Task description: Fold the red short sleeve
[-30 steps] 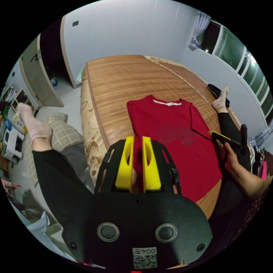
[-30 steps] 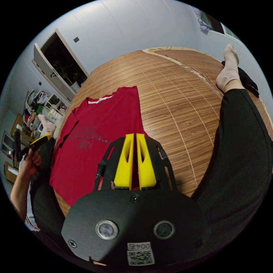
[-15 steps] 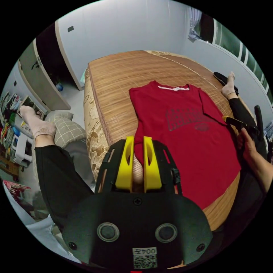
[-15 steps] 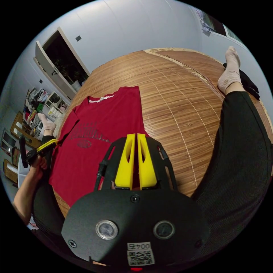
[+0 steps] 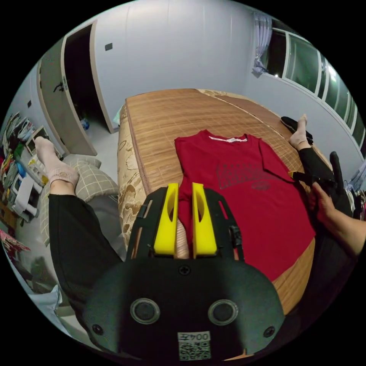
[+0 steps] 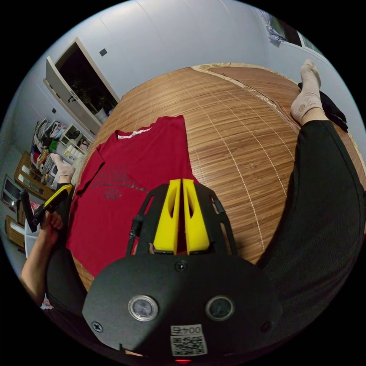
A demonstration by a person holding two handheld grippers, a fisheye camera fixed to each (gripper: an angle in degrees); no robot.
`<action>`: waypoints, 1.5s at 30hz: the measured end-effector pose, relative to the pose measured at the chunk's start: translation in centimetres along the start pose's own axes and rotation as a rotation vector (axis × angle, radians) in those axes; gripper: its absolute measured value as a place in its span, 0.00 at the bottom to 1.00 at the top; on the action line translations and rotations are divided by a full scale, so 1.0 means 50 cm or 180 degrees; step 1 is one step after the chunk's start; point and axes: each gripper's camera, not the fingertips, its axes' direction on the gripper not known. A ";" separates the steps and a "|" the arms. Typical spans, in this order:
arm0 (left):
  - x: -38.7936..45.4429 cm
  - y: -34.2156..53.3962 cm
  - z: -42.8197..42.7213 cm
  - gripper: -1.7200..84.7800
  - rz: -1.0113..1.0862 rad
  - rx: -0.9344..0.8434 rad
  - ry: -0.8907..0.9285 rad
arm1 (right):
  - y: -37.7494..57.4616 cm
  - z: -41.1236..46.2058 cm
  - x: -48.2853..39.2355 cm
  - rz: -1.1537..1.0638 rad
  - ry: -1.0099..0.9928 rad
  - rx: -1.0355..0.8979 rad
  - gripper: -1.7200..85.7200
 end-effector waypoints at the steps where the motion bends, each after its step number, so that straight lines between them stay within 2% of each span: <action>1: 0.007 0.006 -0.003 0.08 0.0093 -0.0031 -0.0017 | 0.001 -0.001 -0.001 0.0000 0.0000 -0.0001 0.02; 7: 0.031 0.043 -0.033 0.09 0.0404 -0.0091 -0.0034 | 0.009 -0.006 -0.007 0.0007 -0.0009 -0.0004 0.02; 20: 0.005 0.099 -0.076 0.12 0.0388 -0.0222 0.0086 | 0.023 -0.027 -0.021 -0.0017 -0.0138 0.0010 0.06; 26: -0.022 0.112 -0.093 0.10 0.0342 -0.0133 0.0025 | 0.026 -0.034 -0.034 -0.0030 -0.0099 -0.0001 0.06; 31: -0.042 0.112 -0.085 0.06 0.0400 -0.0334 -0.0156 | 0.026 -0.041 -0.042 -0.0021 -0.0084 -0.0009 0.05; 36: -0.077 0.117 -0.085 0.05 0.0380 -0.0489 -0.0091 | 0.022 -0.048 -0.048 -0.0007 -0.0088 -0.0019 0.04; 41: -0.129 0.110 -0.112 0.09 0.0221 -0.0323 0.0235 | 0.016 -0.058 -0.054 -0.0029 -0.0135 -0.0015 0.04; 45: -0.209 0.119 -0.156 0.08 -0.0323 -0.0055 0.0303 | 0.013 -0.076 -0.054 0.0020 -0.0239 0.0029 0.03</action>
